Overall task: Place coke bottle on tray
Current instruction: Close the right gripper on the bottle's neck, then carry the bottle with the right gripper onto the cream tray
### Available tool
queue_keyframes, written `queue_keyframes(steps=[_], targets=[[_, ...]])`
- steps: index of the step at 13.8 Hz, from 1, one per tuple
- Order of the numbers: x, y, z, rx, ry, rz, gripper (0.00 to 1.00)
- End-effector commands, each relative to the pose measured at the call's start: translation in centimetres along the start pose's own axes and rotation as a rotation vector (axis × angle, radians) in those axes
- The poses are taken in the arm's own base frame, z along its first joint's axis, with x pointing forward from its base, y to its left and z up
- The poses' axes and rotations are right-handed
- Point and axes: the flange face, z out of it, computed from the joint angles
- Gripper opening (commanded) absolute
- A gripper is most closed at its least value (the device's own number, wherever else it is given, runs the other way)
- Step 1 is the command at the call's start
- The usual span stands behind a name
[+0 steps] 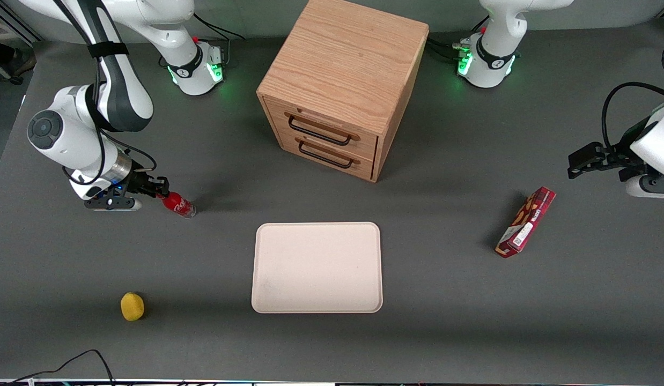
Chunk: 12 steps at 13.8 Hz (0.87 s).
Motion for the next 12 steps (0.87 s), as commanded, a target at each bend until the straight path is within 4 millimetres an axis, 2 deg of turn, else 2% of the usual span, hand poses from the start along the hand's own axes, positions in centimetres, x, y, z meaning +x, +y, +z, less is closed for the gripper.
queue_keyframes(steps=[1, 3, 4, 6, 8, 9, 11, 12], targets=[[-0.4, 0.2, -0.1, 0.015, 0.014, -0.012, 0.00], [-0.1, -0.3, -0.9, 0.012, 0.026, -0.020, 0.00], [0.5, -1.3, -2.0, 0.015, 0.048, -0.023, 0.00], [2.7, -4.4, -5.8, 0.024, 0.012, -0.017, 0.00], [6.8, -9.0, -9.4, 0.037, -0.048, 0.018, 0.00], [8.7, -11.1, -10.3, 0.049, -0.058, 0.023, 0.00], [11.7, -15.3, -10.9, 0.076, -0.031, 0.021, 0.00], [12.8, -17.6, -10.3, 0.089, -0.024, 0.013, 0.00]])
